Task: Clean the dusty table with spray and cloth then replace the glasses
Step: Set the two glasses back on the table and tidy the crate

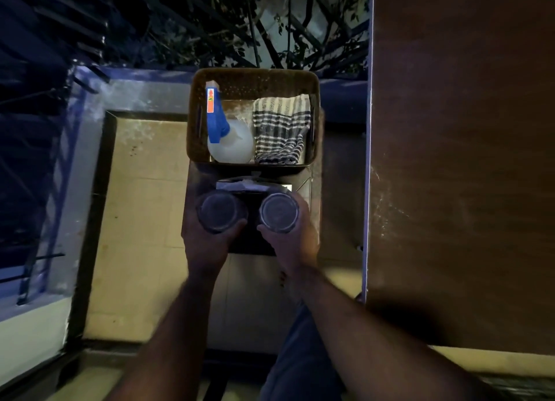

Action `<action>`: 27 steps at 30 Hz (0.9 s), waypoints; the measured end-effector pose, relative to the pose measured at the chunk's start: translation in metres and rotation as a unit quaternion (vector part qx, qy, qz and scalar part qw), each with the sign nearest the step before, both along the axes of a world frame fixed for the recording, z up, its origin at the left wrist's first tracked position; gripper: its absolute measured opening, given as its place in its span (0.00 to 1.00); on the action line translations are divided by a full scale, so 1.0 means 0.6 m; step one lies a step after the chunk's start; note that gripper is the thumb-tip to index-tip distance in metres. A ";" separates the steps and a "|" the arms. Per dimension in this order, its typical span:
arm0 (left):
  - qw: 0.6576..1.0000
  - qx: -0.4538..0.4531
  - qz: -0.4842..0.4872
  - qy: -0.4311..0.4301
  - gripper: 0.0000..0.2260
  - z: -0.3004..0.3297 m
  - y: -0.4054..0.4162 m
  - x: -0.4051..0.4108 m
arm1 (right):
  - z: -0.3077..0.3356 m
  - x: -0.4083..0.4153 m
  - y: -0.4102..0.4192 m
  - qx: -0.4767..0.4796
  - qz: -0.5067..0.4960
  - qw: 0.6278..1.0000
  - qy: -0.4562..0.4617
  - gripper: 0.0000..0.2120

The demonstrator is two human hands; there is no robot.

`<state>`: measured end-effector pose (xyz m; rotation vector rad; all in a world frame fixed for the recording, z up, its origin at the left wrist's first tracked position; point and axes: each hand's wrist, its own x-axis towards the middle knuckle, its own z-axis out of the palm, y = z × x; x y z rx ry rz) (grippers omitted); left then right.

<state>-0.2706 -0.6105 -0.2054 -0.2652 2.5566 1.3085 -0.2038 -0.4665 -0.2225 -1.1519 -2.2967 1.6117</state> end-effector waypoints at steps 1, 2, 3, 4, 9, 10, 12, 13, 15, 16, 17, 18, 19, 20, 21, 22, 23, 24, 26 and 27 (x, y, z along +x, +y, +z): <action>1.000 -0.006 0.004 0.004 0.34 0.003 0.003 0.000 | 0.004 0.000 0.002 0.004 0.005 1.000 -0.002 0.44; 1.000 -0.004 0.013 0.005 0.33 0.004 0.003 0.001 | 0.007 0.001 0.003 0.006 0.010 1.000 -0.004 0.42; 1.000 0.004 0.028 0.006 0.32 0.011 0.005 0.003 | 0.015 0.002 0.004 0.009 0.013 1.000 -0.004 0.40; 0.999 0.011 0.044 0.006 0.32 0.020 0.007 0.003 | 0.023 0.002 0.004 0.015 0.015 1.000 -0.002 0.39; 0.995 0.026 0.099 0.014 0.32 0.082 0.019 0.011 | 0.111 -0.013 0.008 0.043 0.040 0.998 0.018 0.32; 0.994 0.026 0.102 0.016 0.31 0.093 0.023 0.013 | 0.128 -0.016 0.012 0.043 0.035 0.998 0.025 0.30; 0.993 0.030 0.108 0.028 0.30 0.126 0.029 0.017 | 0.164 -0.021 0.026 0.025 0.033 0.999 0.035 0.28; 0.993 0.027 0.105 0.037 0.30 0.142 0.033 0.019 | 0.182 -0.023 0.035 0.014 0.038 0.998 0.040 0.27; 0.994 0.008 0.091 0.061 0.29 0.170 0.038 0.021 | 0.213 -0.025 0.057 0.015 0.058 0.996 0.059 0.27; 0.993 -0.001 0.092 0.069 0.29 0.185 0.042 0.022 | 0.229 -0.026 0.071 0.021 0.069 0.995 0.070 0.26; 0.993 -0.003 0.102 0.068 0.30 0.199 0.048 0.025 | 0.244 -0.026 0.085 0.022 0.076 0.994 0.081 0.25; 0.991 -0.002 0.118 0.066 0.31 0.215 0.057 0.027 | 0.258 -0.027 0.102 0.020 0.081 0.992 0.094 0.25; 0.989 0.002 0.133 0.068 0.32 0.232 0.067 0.029 | 0.269 -0.027 0.119 0.021 0.086 0.991 0.100 0.27; 0.987 0.008 0.141 0.071 0.32 0.247 0.079 0.031 | 0.280 -0.029 0.136 0.024 0.094 0.990 0.103 0.29; 0.986 0.018 0.148 0.073 0.32 0.261 0.091 0.032 | 0.289 -0.029 0.154 0.032 0.104 0.989 0.102 0.32; 0.985 0.030 0.151 0.076 0.32 0.278 0.109 0.036 | 0.300 -0.024 0.176 0.035 0.110 0.988 0.104 0.34; 0.985 0.038 0.149 0.077 0.32 0.294 0.129 0.040 | 0.309 -0.018 0.199 0.037 0.113 0.987 0.105 0.35; 0.986 0.041 0.143 0.078 0.33 0.309 0.147 0.044 | 0.319 -0.013 0.220 0.041 0.112 0.987 0.105 0.34; 0.986 0.053 0.134 0.085 0.35 0.339 0.191 0.055 | 0.341 0.002 0.265 0.042 0.106 0.987 0.109 0.33; 0.986 0.061 0.128 0.088 0.35 0.352 0.215 0.061 | 0.350 0.010 0.288 0.040 0.101 0.988 0.112 0.33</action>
